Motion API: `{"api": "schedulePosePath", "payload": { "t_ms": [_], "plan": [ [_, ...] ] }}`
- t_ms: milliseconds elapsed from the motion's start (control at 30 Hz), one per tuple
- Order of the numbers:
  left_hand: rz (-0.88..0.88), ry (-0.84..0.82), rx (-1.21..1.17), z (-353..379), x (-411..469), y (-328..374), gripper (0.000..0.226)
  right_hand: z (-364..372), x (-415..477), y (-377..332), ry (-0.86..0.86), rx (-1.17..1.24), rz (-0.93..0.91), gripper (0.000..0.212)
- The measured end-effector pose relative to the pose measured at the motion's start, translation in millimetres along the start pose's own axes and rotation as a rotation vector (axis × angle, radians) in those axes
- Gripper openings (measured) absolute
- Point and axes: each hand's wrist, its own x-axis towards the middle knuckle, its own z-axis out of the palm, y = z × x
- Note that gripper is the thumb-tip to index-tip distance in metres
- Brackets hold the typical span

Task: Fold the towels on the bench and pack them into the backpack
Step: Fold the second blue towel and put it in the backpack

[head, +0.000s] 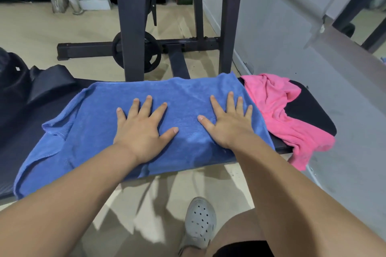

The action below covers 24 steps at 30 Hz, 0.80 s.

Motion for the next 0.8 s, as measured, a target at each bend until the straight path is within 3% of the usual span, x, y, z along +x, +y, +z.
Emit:
{"api": "schedulePosePath", "payload": {
  "t_ms": [67,200,400,600,800],
  "plan": [
    [-0.010,0.022,0.013,-7.5,-9.4,-19.9,0.082,-1.6,-4.5,-10.2,0.027,-0.017,-0.003,0.083],
    [-0.076,0.150,0.068,-20.9,-31.7,-74.0,0.072,-5.4,-13.4,-58.3,0.112,0.033,-0.183,0.080],
    [-0.262,0.253,0.087,-26.6,-62.4,-144.3,0.065,-4.5,-17.9,-135.0,0.051,0.060,-0.369,0.077],
    [-0.472,0.078,-0.095,-30.5,-74.4,-166.8,0.060,-6.8,-17.0,-191.6,0.037,0.122,-0.491,0.074],
    [-0.415,0.087,-0.407,-29.0,-71.7,-175.6,0.035,-9.2,-27.8,-235.5,0.088,0.300,-0.745,0.056]
  ]
}}
